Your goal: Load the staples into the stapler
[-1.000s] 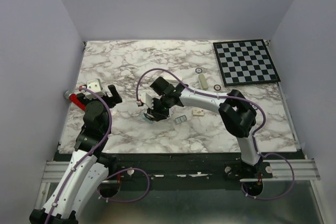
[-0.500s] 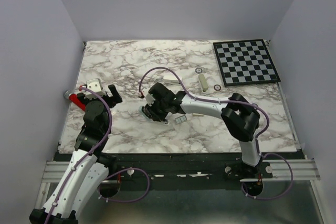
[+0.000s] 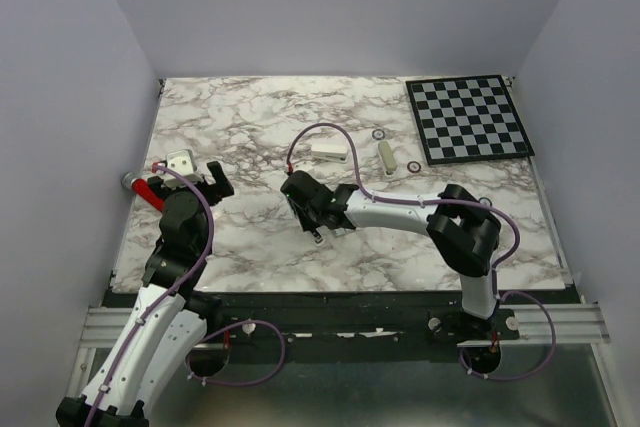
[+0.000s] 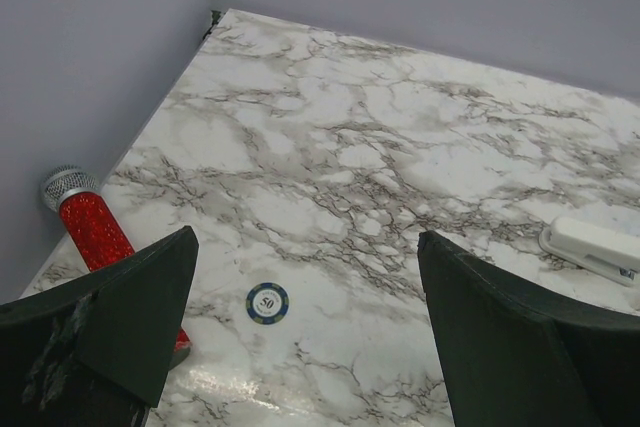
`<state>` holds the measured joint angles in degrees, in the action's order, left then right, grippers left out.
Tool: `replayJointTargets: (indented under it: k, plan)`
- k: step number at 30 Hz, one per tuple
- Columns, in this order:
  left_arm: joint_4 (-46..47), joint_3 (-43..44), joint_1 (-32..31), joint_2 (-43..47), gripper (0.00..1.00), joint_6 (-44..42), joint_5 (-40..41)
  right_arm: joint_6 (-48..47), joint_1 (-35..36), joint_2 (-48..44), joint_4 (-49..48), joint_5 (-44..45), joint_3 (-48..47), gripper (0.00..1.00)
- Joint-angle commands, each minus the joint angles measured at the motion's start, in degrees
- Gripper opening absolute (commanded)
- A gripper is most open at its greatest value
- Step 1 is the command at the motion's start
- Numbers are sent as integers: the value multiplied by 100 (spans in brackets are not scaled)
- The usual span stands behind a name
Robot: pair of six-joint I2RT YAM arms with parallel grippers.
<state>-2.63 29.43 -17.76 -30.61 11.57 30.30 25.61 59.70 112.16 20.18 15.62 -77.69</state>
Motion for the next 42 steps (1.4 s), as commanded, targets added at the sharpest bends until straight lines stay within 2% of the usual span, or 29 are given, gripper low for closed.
replayJointTargets:
  k: [1,9,16,23,33,42]
  plan:
    - [105,-43,-43,-15,99,-15,-121,164,-11,-1,530,645,132,32]
    - [96,-34,-43,2,99,-24,-130,-47,-2,-229,697,293,-114,54]
    - [88,-43,-43,2,99,-50,-77,-91,-72,-756,1233,161,-168,60]
    - [88,-16,-43,-50,99,-50,-112,-161,-503,-1179,1523,-331,324,58]
    - [70,-16,-43,-85,99,-41,-183,-12,-758,-793,1444,-428,676,40]
    - [70,-8,-43,-77,99,-50,-209,-3,-758,-590,1330,-252,764,36]
